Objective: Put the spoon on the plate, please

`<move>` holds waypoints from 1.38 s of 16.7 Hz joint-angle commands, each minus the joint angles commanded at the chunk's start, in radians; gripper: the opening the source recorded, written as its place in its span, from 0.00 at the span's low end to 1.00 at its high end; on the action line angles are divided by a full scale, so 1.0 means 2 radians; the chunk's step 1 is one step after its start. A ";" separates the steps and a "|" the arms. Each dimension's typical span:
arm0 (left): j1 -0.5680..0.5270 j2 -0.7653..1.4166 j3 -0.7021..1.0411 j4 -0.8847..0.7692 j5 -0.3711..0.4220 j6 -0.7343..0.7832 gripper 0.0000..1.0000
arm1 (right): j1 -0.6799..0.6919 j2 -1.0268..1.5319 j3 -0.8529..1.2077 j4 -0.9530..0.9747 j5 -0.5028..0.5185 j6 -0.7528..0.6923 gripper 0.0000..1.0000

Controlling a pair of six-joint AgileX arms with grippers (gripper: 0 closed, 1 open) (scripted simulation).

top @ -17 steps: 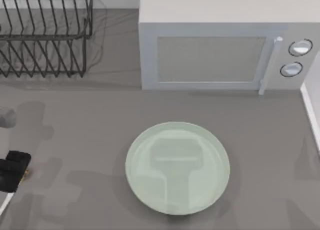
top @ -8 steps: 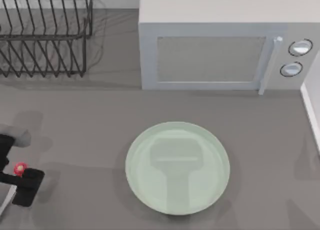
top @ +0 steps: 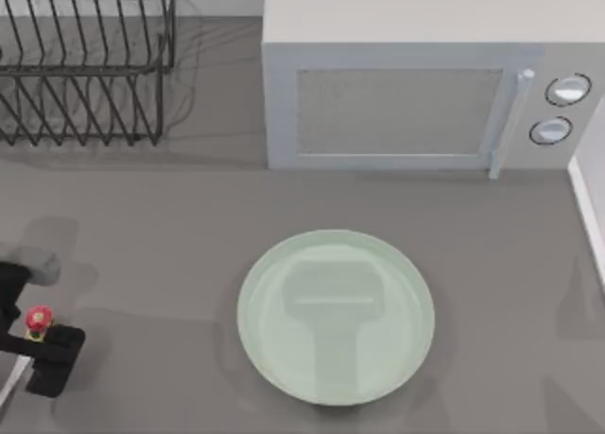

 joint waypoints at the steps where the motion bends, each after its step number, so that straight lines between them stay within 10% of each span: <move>1: 0.000 0.000 0.000 0.000 0.000 0.000 0.92 | 0.000 0.000 0.000 0.000 0.000 0.000 1.00; 13: 0.000 0.000 0.000 0.000 0.000 0.000 0.02 | 0.000 0.000 0.000 0.000 0.000 0.000 1.00; 23: 0.001 -0.037 0.020 -0.041 0.004 0.001 0.00 | 0.000 0.000 0.000 0.000 0.000 0.000 1.00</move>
